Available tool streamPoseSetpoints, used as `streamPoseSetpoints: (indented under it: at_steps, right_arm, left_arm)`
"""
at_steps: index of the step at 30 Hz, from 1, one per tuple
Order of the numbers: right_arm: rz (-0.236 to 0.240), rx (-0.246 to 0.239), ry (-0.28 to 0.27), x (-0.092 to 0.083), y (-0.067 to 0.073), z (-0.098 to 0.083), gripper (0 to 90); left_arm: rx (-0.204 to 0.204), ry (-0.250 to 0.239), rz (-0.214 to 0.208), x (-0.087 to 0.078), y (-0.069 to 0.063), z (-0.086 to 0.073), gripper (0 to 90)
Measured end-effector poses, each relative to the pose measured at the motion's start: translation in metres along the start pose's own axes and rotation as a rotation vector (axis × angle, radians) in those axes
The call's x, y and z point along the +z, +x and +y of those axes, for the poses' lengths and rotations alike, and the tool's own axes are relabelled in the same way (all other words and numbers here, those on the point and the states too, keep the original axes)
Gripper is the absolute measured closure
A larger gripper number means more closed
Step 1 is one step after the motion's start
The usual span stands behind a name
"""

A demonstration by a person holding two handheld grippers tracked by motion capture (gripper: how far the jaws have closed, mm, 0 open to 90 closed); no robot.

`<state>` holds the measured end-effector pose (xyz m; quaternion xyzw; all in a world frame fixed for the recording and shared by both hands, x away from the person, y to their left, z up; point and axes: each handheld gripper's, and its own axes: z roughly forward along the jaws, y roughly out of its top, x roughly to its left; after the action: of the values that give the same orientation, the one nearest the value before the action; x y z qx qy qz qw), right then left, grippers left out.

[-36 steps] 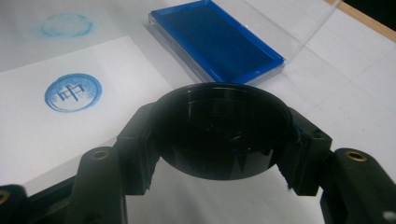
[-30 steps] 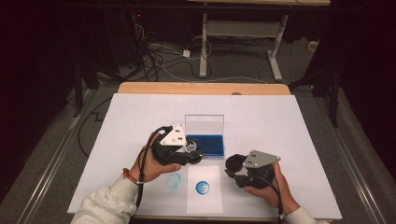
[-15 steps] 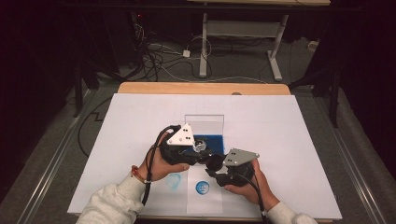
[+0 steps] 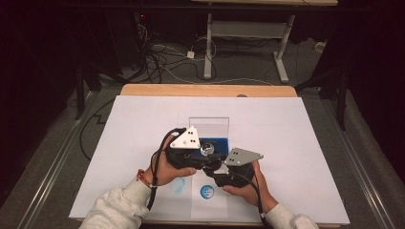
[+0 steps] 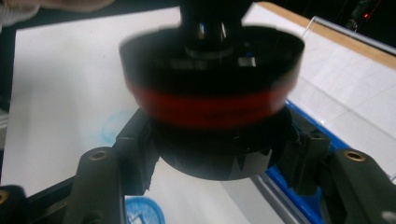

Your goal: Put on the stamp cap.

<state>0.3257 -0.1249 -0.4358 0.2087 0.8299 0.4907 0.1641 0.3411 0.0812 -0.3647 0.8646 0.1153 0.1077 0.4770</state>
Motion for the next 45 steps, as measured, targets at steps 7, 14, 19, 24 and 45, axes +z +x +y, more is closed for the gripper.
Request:
streamPoseSetpoints:
  at_steps: [7,14,19,24,45]
  right_arm:
    - [-0.002,0.013,-0.034,0.0,-0.002,0.002,39.2]
    - [-0.003,0.015,-0.035,0.001,0.0,0.002,39.2]
    - [0.005,0.038,-0.04,0.002,-0.002,0.0,39.2]
    - [0.01,0.056,-0.041,0.002,-0.004,-0.002,39.2]
    - [0.002,0.032,0.008,-0.004,0.0,0.001,39.3]
  left_arm:
    - [-0.006,0.0,0.018,0.001,0.001,-0.002,54.7]
    - [-0.028,-0.037,0.024,0.004,0.001,-0.004,54.7]
    - [-0.023,-0.035,0.041,0.007,0.001,-0.004,54.7]
    - [-0.012,-0.026,0.058,0.01,0.0,-0.005,54.7]
    - [-0.045,-0.061,0.006,0.013,0.0,-0.015,54.8]
